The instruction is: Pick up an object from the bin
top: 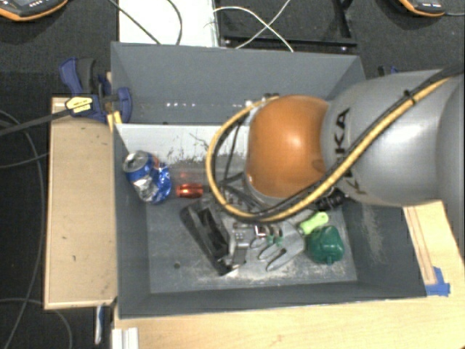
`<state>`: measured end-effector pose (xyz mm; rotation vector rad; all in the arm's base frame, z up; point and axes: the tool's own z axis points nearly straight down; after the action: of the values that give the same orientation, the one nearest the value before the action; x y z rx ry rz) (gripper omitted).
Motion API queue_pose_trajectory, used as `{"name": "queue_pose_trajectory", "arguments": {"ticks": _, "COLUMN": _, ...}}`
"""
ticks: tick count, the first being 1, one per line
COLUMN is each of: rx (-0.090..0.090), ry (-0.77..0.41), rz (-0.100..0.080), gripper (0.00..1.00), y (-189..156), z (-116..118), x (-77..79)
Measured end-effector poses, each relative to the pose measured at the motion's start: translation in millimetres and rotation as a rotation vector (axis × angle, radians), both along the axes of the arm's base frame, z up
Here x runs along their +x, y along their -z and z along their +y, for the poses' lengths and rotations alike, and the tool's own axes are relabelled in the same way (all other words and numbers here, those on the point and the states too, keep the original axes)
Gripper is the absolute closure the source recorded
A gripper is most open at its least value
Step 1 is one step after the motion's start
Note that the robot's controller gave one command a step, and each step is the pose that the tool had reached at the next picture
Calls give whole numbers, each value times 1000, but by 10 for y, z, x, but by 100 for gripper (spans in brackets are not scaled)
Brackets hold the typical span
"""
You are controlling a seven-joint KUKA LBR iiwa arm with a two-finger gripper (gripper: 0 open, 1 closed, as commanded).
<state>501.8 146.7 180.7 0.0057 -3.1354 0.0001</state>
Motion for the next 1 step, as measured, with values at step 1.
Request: {"name": "queue_pose_trajectory", "arguments": {"ticks": 1, "rx": 1, "ry": 6, "rz": -8, "gripper": 0, "y": -46, "z": -9, "x": 18}}
